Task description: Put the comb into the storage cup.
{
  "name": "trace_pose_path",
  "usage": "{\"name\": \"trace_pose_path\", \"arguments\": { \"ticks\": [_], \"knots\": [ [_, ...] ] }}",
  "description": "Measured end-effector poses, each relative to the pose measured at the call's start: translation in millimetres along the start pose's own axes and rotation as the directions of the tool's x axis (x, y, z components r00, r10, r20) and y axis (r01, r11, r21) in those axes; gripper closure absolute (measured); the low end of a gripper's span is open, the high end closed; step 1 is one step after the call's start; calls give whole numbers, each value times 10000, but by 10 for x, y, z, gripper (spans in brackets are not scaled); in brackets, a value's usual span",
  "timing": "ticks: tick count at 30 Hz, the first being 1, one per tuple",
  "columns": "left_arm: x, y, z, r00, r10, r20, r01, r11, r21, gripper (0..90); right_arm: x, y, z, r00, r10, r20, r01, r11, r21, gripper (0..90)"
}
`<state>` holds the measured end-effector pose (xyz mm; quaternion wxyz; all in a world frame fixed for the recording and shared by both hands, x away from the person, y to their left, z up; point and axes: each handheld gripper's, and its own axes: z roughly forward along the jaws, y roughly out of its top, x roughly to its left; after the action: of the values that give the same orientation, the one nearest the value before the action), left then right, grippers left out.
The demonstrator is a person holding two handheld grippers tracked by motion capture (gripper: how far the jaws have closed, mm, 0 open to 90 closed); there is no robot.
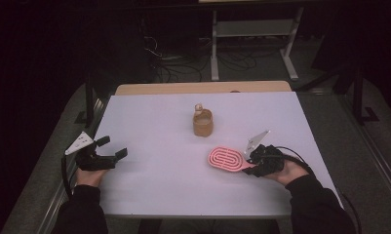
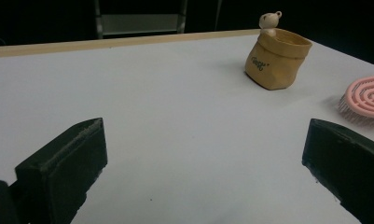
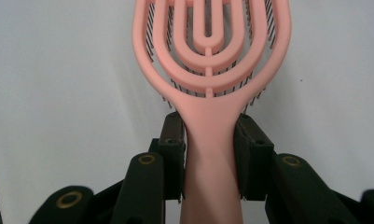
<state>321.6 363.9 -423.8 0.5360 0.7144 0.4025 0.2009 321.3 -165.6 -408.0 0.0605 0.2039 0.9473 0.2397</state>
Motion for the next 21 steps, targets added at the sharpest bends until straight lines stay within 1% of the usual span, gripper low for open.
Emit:
{"name": "trace_pose_path", "arguments": {
  "ticks": [4,6,10,21],
  "knots": [
    [-1,-1,1,10000,-11,0,11,10000,10,0,4,43,-33,10000,-25,45,26,10000,-87,667],
    [-1,-1,1,10000,-10,-2,10,10000,10,0,3,68,-47,9999,-128,88,130,9998,-177,667],
    [-2,-1,1,10000,-20,-2,20,10000,12,0,8,120,-102,9998,-99,143,104,9993,-361,669],
    [-23,8,5,10000,45,80,-45,10000,-9,0,16,280,-257,9987,-390,327,417,9954,-857,671]
  ]
}}
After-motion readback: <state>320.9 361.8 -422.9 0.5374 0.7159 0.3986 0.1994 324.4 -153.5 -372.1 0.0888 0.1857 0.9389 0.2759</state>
